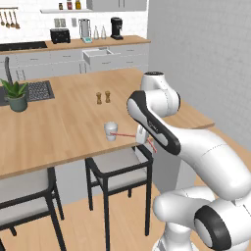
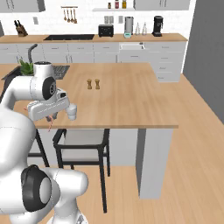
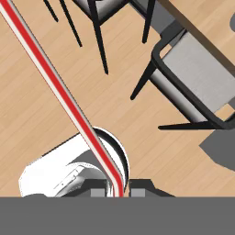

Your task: Take a straw from the drawer in front and place it inside the glass cup on the dining counter.

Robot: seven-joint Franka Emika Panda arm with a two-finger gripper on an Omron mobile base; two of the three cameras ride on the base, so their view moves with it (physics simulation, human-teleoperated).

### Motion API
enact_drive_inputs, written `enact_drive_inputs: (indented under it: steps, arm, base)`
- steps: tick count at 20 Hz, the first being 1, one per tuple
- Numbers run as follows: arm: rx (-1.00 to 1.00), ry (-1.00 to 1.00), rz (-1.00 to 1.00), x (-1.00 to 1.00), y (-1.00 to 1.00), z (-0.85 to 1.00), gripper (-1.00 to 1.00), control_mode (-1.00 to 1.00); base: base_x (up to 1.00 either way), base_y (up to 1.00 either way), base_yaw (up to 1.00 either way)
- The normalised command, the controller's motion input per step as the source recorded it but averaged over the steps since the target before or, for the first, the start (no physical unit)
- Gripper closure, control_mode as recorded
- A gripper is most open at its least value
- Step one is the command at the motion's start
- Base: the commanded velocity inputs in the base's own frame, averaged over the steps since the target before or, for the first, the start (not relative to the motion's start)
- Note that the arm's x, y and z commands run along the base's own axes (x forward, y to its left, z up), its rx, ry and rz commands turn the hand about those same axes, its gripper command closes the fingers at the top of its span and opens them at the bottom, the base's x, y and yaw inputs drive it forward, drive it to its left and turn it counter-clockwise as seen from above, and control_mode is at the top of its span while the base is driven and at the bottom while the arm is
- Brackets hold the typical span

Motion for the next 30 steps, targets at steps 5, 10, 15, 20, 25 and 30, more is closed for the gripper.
enact_drive_inputs:
  steps: [5, 10, 15, 20, 25, 30]
  arm:
    - [0.0, 0.0, 0.0, 0.0, 0.0, 0.0, 1.0, 1.0]
    - [0.0, 0.0, 0.0, 0.0, 0.0, 0.0, 1.0, 1.0]
    - [0.0, 0.0, 0.0, 0.0, 0.0, 0.0, 1.0, 1.0]
    - [-0.04, -0.01, 0.06, 0.15, 0.0, 0.14, 1.0, -1.0]
    - [-0.35, -0.25, 0.0, 0.08, 0.0, 0.21, 1.0, -1.0]
    - [-0.49, -0.3, 0.0, 0.09, 0.0, 0.3, 1.0, -1.0]
  base:
    - [0.57, 0.18, 0.0]
    - [0.85, 0.06, 0.13]
    - [0.87, 0.04, 0.18]
    - [0.22, 0.01, 0.07]
    - [0.0, 0.0, 0.0]
    - [0.0, 0.0, 0.0]
